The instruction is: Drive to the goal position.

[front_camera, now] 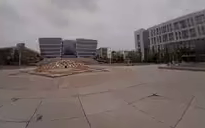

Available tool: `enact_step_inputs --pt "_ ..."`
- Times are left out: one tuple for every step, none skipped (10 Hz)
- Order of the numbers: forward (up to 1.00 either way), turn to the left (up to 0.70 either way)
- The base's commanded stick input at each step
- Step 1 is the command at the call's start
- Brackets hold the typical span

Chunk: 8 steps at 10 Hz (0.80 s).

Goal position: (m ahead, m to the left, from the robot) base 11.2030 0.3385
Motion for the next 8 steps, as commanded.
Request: enact_step_inputs --pt "1.00 0.00" --pt "1.00 0.00" --pt "1.00 0.12" --pt "1.00 0.32" --pt "1.00 0.15" --pt "1.00 0.00" --pt "1.00 0.21" --pt "1.00 0.17"
